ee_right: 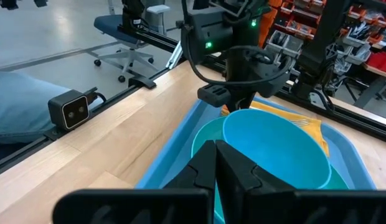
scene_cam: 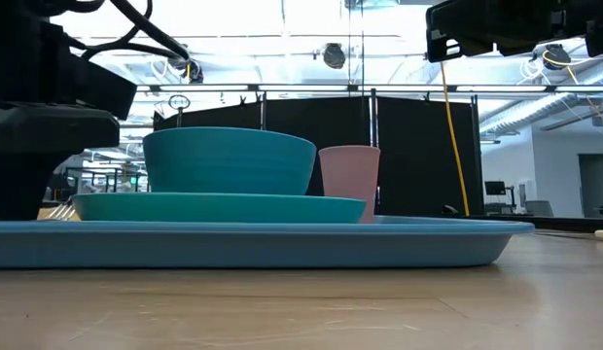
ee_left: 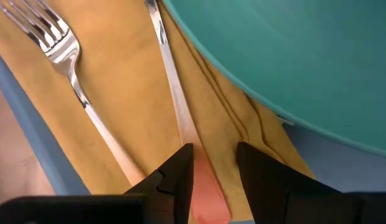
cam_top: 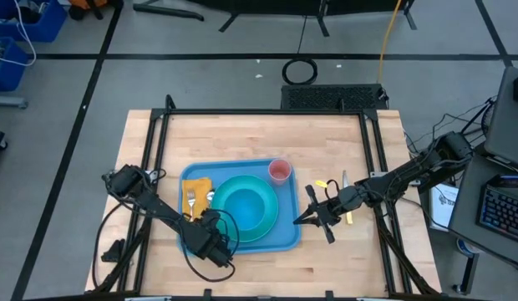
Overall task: Set up tray
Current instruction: Put the orange spoon on the blue serving tray to the right of the orange fork
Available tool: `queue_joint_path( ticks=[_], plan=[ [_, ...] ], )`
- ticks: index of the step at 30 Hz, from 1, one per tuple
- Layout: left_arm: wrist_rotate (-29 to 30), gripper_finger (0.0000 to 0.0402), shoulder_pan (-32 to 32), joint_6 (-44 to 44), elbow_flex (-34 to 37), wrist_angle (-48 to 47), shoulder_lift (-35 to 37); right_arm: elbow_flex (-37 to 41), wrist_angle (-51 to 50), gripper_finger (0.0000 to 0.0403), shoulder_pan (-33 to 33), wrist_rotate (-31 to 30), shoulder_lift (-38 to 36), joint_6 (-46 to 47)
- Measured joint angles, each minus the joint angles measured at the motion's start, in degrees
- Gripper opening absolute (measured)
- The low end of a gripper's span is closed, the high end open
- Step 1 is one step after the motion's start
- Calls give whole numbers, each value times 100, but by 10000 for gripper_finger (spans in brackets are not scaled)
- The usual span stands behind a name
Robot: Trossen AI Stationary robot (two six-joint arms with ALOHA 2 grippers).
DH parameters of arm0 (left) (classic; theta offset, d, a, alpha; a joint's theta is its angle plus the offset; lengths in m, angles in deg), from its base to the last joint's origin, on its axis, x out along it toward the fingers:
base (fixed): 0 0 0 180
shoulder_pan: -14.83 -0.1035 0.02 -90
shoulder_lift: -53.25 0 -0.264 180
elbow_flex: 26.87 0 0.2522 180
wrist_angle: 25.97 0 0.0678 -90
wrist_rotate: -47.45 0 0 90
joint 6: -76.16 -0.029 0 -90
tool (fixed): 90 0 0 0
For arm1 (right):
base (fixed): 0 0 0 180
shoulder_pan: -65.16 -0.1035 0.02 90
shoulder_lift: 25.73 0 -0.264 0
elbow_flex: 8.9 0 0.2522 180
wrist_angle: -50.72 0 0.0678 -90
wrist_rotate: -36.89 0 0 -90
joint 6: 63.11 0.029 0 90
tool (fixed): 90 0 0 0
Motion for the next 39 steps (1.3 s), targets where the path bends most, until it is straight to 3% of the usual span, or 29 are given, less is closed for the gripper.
queue_joint_path(
  ticks=[26,39],
  plan=[
    [-142,129,103,91,-227,-472,-46,0,-5,0,2,2,2,2],
    [130,129,124,282,-212,-269,-41,0,-42,0,0,0,2,2]
  ],
)
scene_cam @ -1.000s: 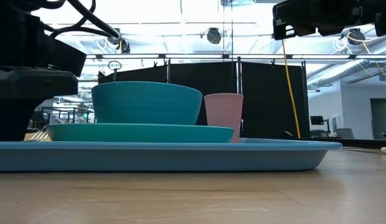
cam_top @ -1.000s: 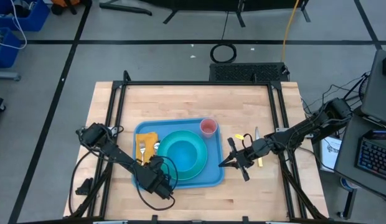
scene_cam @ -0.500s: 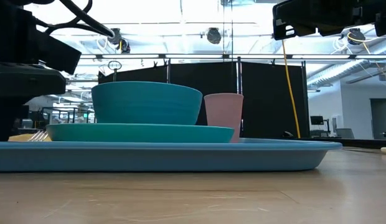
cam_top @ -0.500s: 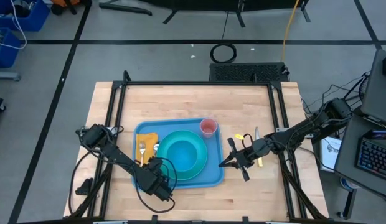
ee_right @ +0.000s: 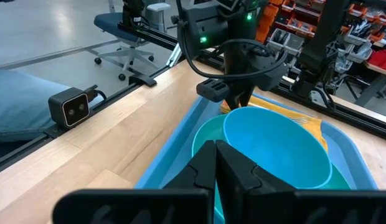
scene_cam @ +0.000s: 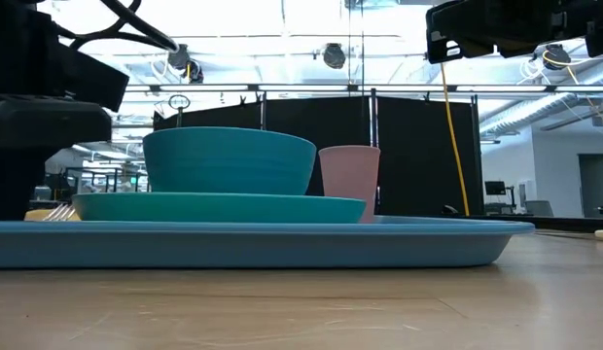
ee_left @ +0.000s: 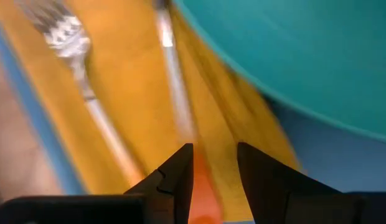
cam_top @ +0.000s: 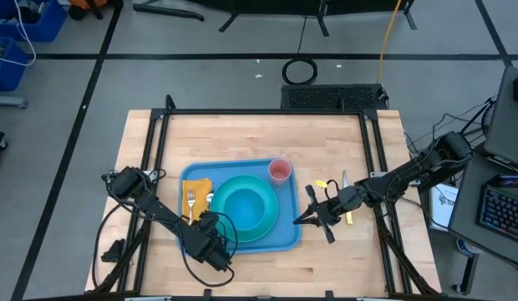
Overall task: Set up tray
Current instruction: Put the orange spoon on the blue serving tray to the right of the orange fork
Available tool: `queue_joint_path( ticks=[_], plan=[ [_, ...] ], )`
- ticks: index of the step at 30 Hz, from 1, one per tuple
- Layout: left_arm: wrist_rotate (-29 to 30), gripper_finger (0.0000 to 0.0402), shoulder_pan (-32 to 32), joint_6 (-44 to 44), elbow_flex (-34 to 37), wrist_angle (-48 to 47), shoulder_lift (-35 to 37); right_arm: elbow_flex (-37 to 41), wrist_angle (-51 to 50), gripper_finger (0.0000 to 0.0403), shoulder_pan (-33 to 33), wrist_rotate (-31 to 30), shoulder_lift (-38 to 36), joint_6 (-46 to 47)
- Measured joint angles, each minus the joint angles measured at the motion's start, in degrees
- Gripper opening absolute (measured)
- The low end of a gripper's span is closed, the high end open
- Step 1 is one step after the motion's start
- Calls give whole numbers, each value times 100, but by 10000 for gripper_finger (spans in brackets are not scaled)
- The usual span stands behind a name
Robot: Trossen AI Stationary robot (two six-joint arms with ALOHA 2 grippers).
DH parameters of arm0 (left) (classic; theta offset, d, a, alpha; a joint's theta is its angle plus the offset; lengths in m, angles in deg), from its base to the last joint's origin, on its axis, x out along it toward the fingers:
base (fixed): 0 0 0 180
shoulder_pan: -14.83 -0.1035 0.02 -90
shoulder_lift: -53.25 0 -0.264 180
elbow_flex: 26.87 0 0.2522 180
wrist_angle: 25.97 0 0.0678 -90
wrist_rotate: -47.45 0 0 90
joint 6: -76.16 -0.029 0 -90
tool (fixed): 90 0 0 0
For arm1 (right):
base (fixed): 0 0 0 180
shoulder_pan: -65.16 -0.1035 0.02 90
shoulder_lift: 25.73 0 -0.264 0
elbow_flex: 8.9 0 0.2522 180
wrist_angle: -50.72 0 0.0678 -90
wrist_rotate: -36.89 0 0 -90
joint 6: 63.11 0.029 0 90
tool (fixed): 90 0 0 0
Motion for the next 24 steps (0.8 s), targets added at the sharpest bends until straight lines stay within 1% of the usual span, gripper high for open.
queue_joint_path(
  ticks=[4,8,12,15,16,18,21,24],
  plan=[
    [62,129,-27,-75,281,543,46,0,0,0,2,1,0,0],
    [38,129,-32,93,431,597,48,0,-1,0,2,2,0,0],
    [185,129,29,-108,260,570,112,0,-2,0,2,0,0,0],
    [635,129,116,-253,-87,564,141,0,0,0,2,-1,0,-1],
    [777,129,162,-268,-216,535,199,0,5,0,2,-1,0,-2],
    [924,129,193,-256,-424,151,277,0,2,0,2,-1,0,-1],
    [1055,129,254,-130,-668,-158,234,0,2,0,2,1,0,0],
    [905,129,268,98,-682,-526,268,0,-5,0,1,1,0,0]
  ],
)
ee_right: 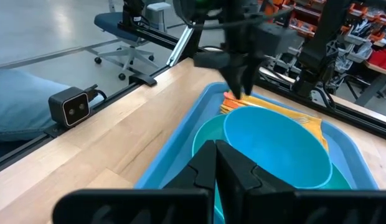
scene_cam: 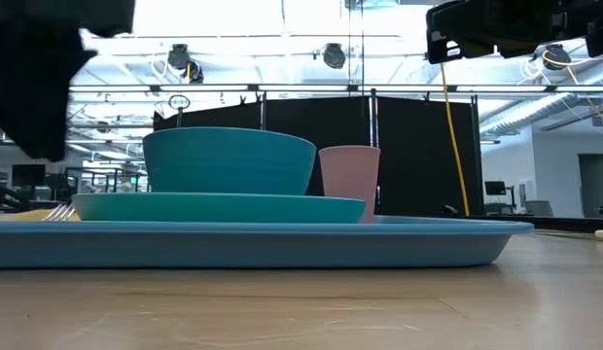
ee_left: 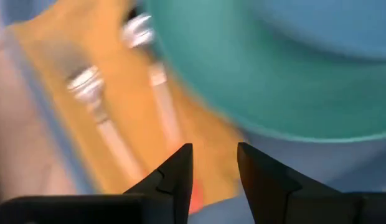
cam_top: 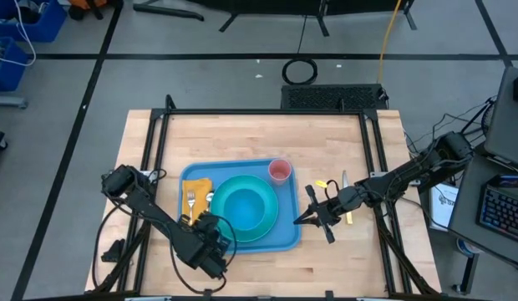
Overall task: Set up tray
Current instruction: Put the orange spoon on the blue serving tray to the right of the orange fork
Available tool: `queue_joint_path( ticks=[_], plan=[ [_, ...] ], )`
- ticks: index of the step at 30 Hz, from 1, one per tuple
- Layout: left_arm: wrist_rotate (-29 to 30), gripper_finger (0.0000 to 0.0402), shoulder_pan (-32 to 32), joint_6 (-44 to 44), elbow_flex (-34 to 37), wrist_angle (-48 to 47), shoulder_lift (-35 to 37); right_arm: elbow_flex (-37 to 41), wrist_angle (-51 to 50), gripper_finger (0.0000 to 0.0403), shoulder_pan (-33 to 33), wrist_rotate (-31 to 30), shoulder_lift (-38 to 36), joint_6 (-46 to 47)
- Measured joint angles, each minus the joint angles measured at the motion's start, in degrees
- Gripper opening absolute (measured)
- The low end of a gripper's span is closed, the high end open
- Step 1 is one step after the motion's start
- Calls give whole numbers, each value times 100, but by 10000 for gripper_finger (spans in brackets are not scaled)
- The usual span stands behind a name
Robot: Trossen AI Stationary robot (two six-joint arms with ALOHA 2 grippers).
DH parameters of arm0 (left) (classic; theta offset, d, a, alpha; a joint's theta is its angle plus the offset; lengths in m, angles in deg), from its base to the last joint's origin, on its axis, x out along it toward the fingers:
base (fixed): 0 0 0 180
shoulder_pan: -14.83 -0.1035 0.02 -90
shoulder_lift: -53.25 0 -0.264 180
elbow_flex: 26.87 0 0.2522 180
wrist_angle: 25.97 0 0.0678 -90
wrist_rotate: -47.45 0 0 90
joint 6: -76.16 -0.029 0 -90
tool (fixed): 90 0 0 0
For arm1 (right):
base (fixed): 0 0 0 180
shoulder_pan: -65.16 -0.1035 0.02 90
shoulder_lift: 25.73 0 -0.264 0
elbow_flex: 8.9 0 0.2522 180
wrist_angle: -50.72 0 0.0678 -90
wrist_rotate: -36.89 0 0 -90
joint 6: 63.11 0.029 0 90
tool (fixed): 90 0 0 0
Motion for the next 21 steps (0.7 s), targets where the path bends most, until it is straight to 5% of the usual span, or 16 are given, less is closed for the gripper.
queue_joint_path(
  ticks=[6,21],
  plan=[
    [-622,129,-4,167,402,199,-15,0,-8,0,-1,1,0,0],
    [-800,129,-17,294,993,845,-15,0,5,0,2,1,0,0]
  ],
)
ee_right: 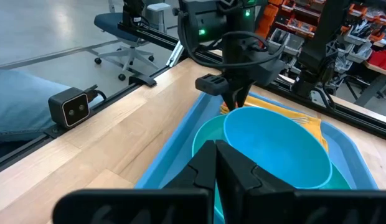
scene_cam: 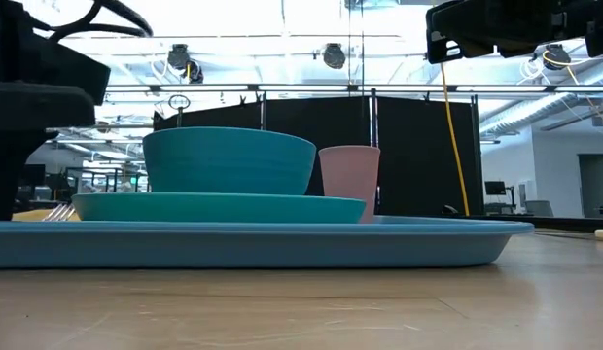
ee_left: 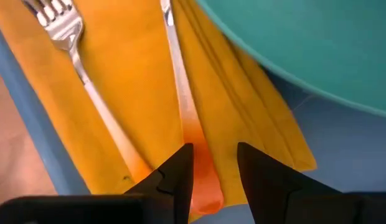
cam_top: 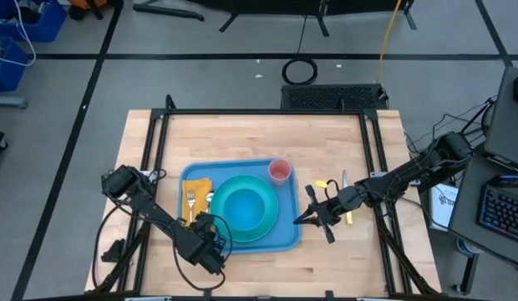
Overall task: Set up tray
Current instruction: Put the orange spoon on the blue serving tray to the right of the orange fork
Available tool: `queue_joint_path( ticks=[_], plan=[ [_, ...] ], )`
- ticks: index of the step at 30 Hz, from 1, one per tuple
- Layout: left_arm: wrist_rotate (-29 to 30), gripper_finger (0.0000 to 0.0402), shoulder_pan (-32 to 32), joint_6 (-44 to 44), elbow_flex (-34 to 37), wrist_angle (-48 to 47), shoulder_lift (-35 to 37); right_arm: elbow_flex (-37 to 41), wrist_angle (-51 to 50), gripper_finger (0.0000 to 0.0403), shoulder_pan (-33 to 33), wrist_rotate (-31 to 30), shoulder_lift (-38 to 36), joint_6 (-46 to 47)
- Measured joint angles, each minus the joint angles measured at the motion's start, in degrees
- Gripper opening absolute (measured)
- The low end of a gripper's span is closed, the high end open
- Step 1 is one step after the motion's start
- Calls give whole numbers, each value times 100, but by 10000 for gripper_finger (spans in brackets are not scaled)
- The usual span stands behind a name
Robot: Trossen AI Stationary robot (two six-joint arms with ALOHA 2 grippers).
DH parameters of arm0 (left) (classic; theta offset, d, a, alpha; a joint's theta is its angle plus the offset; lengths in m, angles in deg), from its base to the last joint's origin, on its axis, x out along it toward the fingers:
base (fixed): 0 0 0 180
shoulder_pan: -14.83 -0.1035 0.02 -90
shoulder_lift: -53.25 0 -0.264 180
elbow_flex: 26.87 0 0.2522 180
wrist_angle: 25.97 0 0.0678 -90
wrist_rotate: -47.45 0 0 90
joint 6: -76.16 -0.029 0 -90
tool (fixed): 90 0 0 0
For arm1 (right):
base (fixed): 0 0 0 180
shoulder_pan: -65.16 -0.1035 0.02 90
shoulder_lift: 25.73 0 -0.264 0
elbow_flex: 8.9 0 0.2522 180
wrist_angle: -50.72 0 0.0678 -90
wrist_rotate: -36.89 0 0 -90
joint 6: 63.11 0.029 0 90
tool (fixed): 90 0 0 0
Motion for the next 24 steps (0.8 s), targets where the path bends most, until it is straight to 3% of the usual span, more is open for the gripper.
queue_joint_path(
  ticks=[24],
  plan=[
    [7,129,50,248,451,456,32,0,0,0,0,0,0,42]
  ],
)
